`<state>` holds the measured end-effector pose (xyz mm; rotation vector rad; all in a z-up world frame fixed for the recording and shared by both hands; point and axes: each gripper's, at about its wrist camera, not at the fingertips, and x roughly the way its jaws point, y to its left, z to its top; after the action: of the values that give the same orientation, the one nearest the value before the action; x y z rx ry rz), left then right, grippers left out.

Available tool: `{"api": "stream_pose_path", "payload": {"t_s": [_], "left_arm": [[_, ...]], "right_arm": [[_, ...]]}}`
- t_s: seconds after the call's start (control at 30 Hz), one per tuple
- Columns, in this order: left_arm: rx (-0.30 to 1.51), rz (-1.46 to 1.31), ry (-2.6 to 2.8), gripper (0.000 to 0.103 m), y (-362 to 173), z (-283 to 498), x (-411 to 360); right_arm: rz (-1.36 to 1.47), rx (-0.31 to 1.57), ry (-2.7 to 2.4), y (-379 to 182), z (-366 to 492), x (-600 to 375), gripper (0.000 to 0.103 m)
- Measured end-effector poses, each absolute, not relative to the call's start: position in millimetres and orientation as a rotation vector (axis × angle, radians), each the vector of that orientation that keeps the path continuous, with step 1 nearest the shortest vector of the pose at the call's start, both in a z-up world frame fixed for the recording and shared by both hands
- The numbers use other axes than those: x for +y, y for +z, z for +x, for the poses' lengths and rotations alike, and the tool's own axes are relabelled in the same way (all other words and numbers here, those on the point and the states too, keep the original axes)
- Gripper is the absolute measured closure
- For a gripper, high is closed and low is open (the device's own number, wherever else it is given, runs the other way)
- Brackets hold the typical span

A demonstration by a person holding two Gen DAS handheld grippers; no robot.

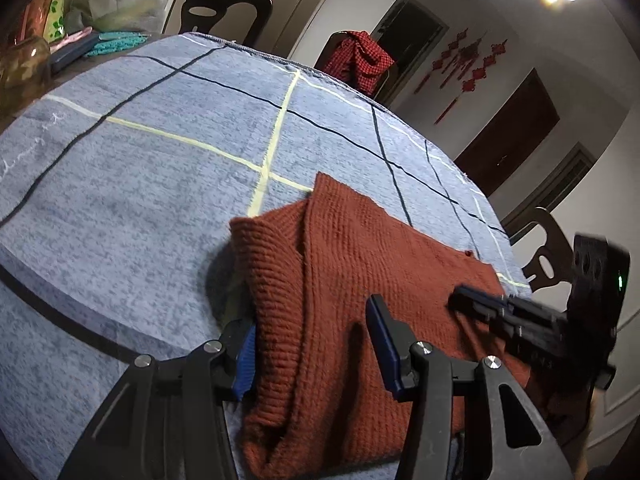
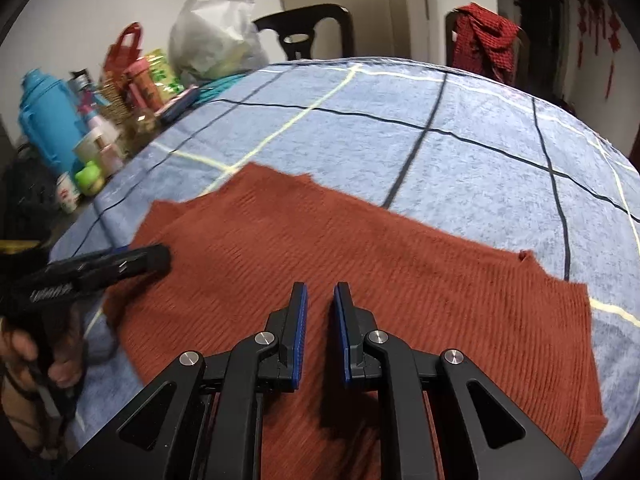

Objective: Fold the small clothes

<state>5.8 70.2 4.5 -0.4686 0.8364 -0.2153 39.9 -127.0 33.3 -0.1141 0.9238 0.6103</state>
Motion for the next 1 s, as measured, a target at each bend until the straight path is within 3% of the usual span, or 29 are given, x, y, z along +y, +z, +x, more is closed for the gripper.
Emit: {"api": "stream_pose_path", "payload": {"t_s": [0.4, 0.43, 0.5, 0.53, 1.0], "left_arm": [[0.837, -0.501, -0.266, 0.052, 6, 2, 65], [0.832, -0.5, -0.273, 0.056, 7, 2, 64], [0.825, -0.488, -0.277, 0.079, 11, 4, 62], [0.824, -0.483, -0.278, 0.082, 14, 5, 60], [0.758, -0.394, -0.587, 0.087, 73, 17, -40]], "right_arm": [[-0.061, 0.95, 0.703, 31, -21, -159, 0.089], [-0.048, 0.947, 0.697, 32, -21, -163, 0.089], [-0.016, 0.937, 0.675, 35, -19, -174, 0.089], [-0.006, 0.932, 0.664, 36, -18, -179, 0.089], [0.17, 0.866, 0.547, 52, -18, -244, 0.089]]}}
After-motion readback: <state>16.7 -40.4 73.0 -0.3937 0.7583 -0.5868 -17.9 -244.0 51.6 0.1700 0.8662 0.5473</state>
